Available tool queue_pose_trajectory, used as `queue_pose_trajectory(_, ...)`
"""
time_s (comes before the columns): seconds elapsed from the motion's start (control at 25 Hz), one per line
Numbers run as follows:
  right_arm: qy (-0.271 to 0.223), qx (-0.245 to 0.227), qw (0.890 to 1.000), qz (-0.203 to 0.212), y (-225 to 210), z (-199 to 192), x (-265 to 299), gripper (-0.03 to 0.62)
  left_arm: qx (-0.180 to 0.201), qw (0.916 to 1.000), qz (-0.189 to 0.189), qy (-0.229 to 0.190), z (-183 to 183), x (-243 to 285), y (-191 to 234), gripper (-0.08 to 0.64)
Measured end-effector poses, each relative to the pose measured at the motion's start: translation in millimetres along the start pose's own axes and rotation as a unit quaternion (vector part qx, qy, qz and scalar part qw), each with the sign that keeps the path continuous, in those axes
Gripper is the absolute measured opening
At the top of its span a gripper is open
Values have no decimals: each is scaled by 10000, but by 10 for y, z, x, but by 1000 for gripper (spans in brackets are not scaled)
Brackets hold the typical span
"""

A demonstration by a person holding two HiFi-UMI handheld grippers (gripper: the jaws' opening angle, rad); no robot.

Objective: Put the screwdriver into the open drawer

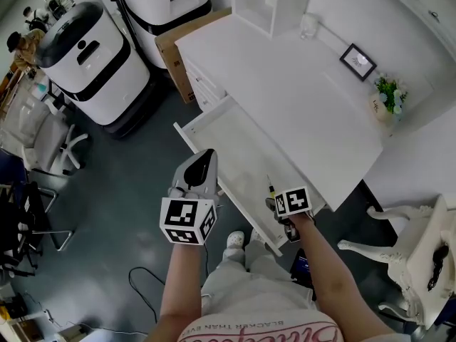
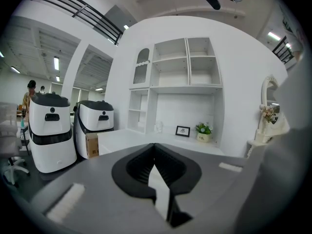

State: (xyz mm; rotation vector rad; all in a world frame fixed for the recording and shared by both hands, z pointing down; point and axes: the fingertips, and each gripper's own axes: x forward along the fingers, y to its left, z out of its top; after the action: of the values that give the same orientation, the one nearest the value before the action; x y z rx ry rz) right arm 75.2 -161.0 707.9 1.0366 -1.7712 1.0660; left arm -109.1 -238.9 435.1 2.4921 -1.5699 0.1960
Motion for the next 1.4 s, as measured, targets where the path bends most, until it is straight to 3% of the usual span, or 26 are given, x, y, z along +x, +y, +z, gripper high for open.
queue_pose_trajectory(0.48,-393,-190,9990,75,20,209,-425,301,80,9988,-153,-457,390,4,-178,9)
queue_pose_trajectory(0.72,-858,1,9962,154,12,379,-675,301,116,9977,-248,-618,536,18,-279,9)
queue_pose_trajectory(0.92,-1415,144,9895,258,47,614,-989,299,185,9964,-345,-750,669,38,-371,9)
queue_pose_trajectory(1.4,-2624,-292,9638,360,242,1123,-1811,287,389,9929,-507,-1001,940,48,-525,9)
